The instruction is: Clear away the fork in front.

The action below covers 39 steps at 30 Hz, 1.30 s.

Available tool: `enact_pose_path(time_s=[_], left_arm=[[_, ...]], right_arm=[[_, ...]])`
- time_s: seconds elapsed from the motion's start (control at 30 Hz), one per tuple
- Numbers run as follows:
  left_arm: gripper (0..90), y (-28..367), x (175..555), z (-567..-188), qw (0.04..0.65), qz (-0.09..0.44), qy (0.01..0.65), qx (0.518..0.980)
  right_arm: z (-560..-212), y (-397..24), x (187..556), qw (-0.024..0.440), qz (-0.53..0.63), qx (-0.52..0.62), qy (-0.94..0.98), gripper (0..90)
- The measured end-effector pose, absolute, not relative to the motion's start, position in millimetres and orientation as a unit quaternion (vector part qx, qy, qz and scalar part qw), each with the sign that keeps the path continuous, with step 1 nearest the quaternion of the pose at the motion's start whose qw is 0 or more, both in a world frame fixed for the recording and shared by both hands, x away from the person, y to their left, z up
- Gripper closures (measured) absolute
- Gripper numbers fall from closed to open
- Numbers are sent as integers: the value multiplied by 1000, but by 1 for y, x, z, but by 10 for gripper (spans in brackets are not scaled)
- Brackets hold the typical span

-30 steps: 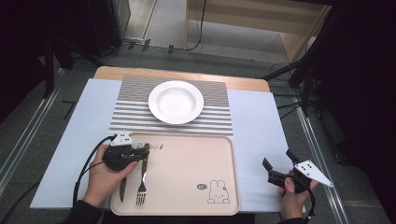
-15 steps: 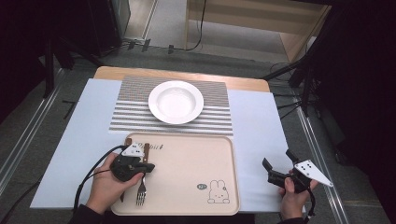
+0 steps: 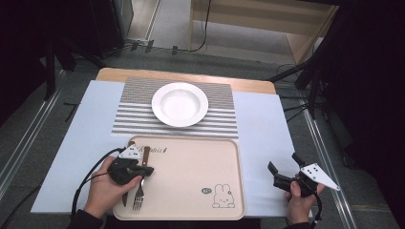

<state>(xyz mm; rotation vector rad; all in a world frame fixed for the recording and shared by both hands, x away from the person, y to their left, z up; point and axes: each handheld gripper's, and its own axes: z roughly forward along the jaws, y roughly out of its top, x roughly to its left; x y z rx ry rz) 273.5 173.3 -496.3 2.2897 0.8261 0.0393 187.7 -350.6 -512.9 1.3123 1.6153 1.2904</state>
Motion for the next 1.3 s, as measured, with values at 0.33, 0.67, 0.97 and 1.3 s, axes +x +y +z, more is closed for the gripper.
enact_pose_path(time_s=[0.33, 0.67, 0.97, 1.3], left_arm=[[889, 172, 290, -499, 364, 46, 351, 862], [890, 177, 304, -500, 366, 70, 373, 850], [885, 180, 303, -495, 401, 68, 367, 837], [639, 185, 302, -481, 445, 80, 360, 816]], right_arm=[[-513, -349, 189, 339, 493, 503, 623, 0], [-514, -347, 189, 342, 488, 502, 626, 0], [-513, -347, 188, 342, 489, 502, 626, 0], [-514, -346, 187, 344, 489, 498, 628, 0]])
